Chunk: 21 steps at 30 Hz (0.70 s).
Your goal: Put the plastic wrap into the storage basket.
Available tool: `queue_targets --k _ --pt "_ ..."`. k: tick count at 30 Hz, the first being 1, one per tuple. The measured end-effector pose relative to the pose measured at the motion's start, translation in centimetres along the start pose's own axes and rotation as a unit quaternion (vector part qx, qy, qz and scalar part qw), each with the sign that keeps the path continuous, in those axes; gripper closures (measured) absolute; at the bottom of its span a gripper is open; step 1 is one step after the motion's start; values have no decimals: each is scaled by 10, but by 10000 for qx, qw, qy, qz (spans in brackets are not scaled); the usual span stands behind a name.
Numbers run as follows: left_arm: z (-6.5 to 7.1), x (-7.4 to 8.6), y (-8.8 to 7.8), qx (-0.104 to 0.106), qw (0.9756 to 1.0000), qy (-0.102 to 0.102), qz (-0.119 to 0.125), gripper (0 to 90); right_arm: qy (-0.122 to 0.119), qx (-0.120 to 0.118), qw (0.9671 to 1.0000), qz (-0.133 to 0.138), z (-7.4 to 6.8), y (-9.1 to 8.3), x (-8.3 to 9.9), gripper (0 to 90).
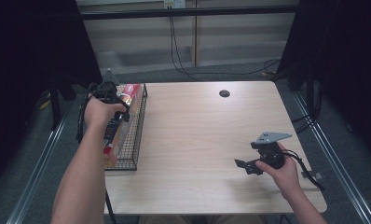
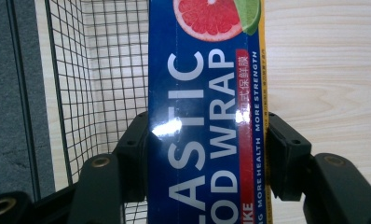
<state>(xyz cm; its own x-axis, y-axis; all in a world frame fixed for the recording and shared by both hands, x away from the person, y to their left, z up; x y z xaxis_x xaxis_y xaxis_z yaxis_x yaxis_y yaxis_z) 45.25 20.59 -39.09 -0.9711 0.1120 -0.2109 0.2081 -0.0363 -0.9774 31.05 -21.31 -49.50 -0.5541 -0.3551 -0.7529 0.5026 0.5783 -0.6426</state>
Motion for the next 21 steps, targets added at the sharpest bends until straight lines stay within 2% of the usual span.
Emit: queue_targets --k 2,4,5,12,15,21 --pt "-1 1 1 -2 10000 -66 -6 435 21 -5 10000 5 0 0 0 54" --pt "-3 1 2 -17 10000 -38 0 435 10 -9 10000 9 0 0 0 54" --pt "-4 2 3 -20 9999 -111 -4 435 1 -2 10000 8 0 0 0 54" --pt "-7 2 4 -59 9999 -122 9 435 -12 -8 10000 2 -1 0 0 54" --pt "-9 3 5 -1 9998 -182 11 435 -23 -11 10000 -18 -1 0 0 54" --pt "-13 5 9 -51 9997 -248 -20 435 -45 20 10000 -44 -1 1 0 54"
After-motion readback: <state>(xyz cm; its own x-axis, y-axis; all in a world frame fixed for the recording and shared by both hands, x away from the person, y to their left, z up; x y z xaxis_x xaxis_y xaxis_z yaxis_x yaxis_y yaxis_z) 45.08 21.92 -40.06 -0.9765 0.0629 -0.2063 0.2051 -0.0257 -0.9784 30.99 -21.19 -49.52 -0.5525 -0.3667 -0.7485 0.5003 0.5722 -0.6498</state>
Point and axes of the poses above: each handheld gripper's, and its own axes: y roughly forward along the jaws, x roughly out of its underside, z roughly to its right, the point moved 7 cm from there along y, roughly forward along the jaws, and after that the axes turned 5 degrees about -x, right-handed, at the moved point
